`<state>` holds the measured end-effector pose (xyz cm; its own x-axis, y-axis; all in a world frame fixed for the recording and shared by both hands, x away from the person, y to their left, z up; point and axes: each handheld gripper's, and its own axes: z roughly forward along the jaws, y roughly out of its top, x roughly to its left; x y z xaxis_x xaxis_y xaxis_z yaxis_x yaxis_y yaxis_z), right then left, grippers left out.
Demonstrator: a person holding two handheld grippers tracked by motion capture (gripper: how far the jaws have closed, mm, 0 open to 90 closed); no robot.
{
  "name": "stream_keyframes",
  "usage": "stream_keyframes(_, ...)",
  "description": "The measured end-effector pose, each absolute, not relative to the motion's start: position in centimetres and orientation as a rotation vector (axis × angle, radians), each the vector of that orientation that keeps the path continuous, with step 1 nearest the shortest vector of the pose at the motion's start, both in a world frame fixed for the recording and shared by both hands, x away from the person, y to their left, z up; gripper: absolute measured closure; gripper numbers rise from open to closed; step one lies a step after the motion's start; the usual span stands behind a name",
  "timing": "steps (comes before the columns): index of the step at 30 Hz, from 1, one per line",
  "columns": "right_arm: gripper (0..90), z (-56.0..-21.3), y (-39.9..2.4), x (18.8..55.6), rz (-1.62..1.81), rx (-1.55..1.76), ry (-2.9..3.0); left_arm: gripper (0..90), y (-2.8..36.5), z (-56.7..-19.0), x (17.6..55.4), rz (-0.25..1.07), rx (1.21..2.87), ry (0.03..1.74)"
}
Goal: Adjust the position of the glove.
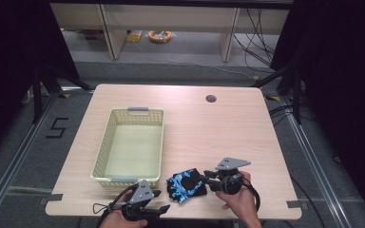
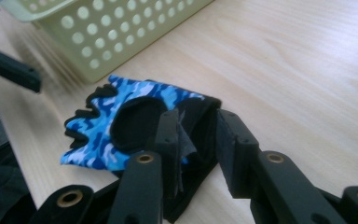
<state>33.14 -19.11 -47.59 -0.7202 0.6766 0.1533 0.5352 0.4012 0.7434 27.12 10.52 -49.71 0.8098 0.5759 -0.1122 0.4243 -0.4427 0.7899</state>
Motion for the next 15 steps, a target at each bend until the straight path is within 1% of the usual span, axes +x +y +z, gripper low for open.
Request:
stream_keyframes(2,69.1,-47.8,-19.1,33.1,1.221,1.098,2.492,43.6,10.1,-49.8,27.4,0.222,2.129,0.701)
stream_keyframes(3,69.1,-47.8,-19.1,33.1,1.221,1.098,2.492,43.6,9.8,-49.9,27.4,0.22,2.143,0.72)
stream_keyframes(6,66.9,-48.0,-19.2,33.3,1.221,1.079,2.523,44.9,9.2,-50.3,27.7,0.234,2.181,0.7)
stream_keyframes(7,66.2,-48.1,-19.2,33.4,1.211,1.052,2.535,45.3,8.9,-50.5,27.7,0.231,2.16,0.702)
stream_keyframes(9,64.8,-48.3,-19.0,33.4,1.203,1.038,2.556,45.4,8.6,-50.4,28.3,0.266,2.199,0.667)
stream_keyframes(11,64.8,-48.4,-18.9,33.5,1.193,1.02,2.557,46.5,8.4,-50.5,28.3,0.265,2.184,0.7)
stream_keyframes(13,66.3,-48.7,-18.8,33.5,1.159,1.018,2.583,49.9,8.1,-50.6,28.5,0.27,2.186,0.695)
stream_keyframes(15,70.8,-48.8,-18.9,33.5,1.154,0.995,2.602,54.0,8.0,-50.7,28.8,0.287,2.202,0.666)
